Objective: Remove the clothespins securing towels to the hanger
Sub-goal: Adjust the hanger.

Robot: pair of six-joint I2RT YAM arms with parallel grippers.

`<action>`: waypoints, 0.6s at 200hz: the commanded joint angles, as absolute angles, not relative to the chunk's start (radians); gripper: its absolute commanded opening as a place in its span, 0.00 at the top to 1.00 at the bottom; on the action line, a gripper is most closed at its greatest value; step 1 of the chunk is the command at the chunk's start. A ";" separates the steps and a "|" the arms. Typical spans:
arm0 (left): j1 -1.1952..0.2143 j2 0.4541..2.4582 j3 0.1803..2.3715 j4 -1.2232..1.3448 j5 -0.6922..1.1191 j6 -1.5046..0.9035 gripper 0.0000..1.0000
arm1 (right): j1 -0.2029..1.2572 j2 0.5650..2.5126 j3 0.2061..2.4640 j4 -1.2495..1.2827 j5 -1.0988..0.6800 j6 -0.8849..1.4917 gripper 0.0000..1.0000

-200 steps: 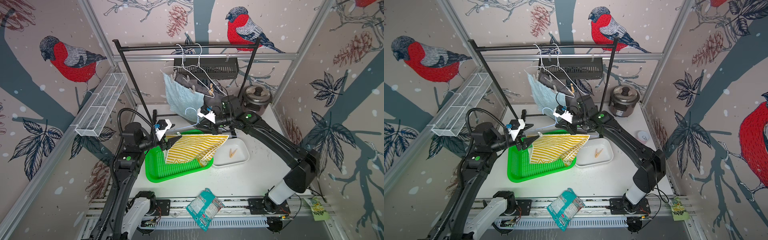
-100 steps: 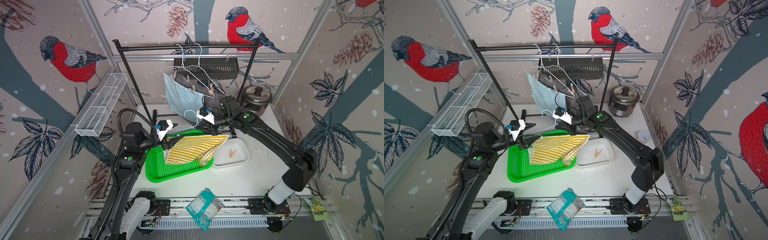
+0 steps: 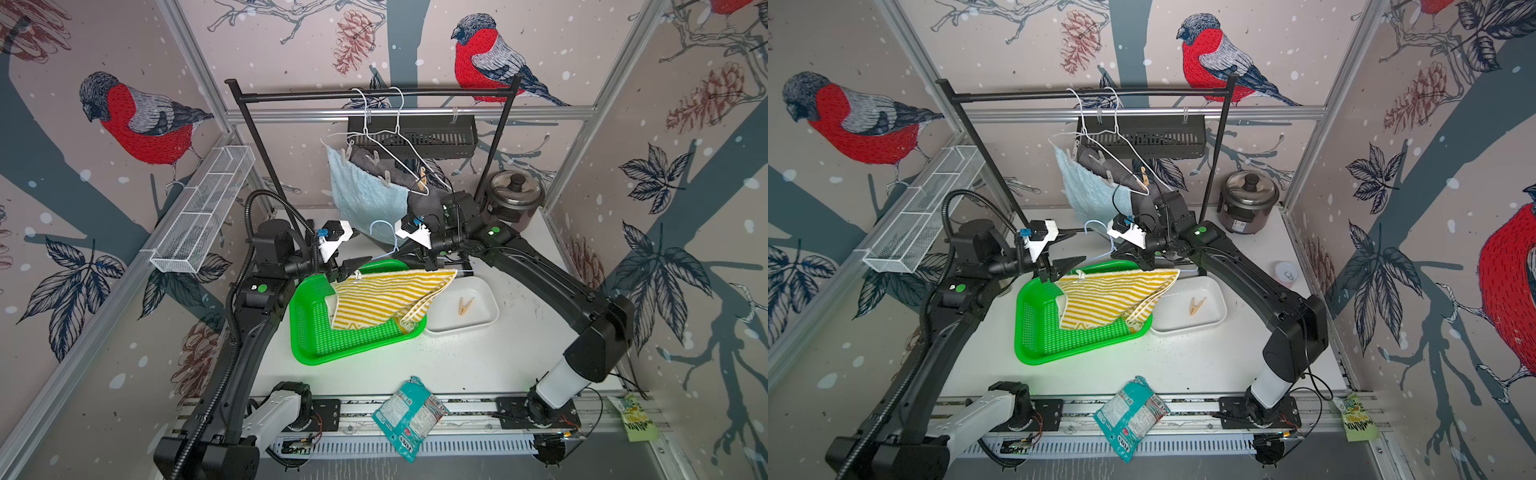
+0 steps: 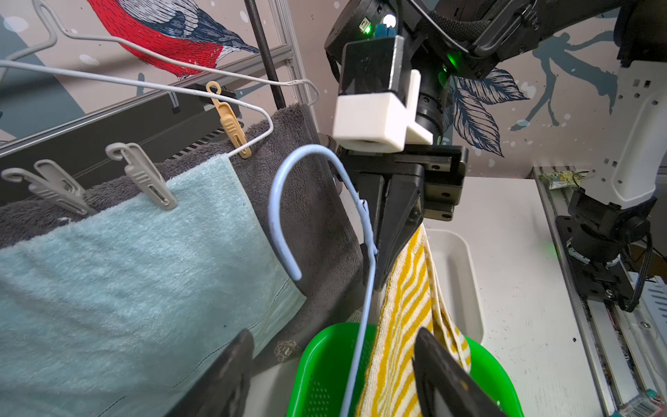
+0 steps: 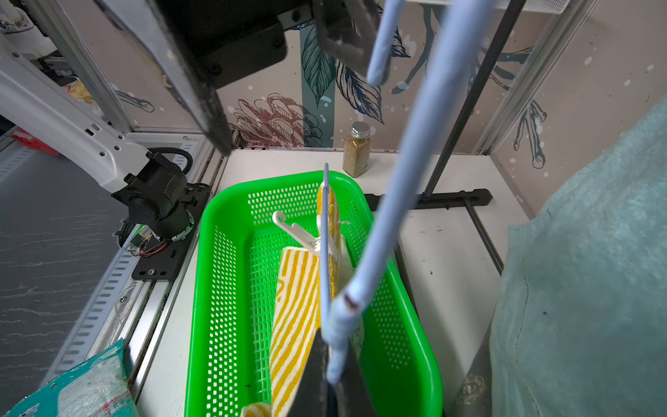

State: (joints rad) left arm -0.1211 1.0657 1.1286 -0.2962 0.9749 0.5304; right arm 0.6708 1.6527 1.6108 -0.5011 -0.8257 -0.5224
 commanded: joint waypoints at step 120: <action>-0.080 1.232 1.192 -0.571 1.129 0.918 0.43 | 0.672 1.700 1.699 -0.523 -0.857 -0.500 0.98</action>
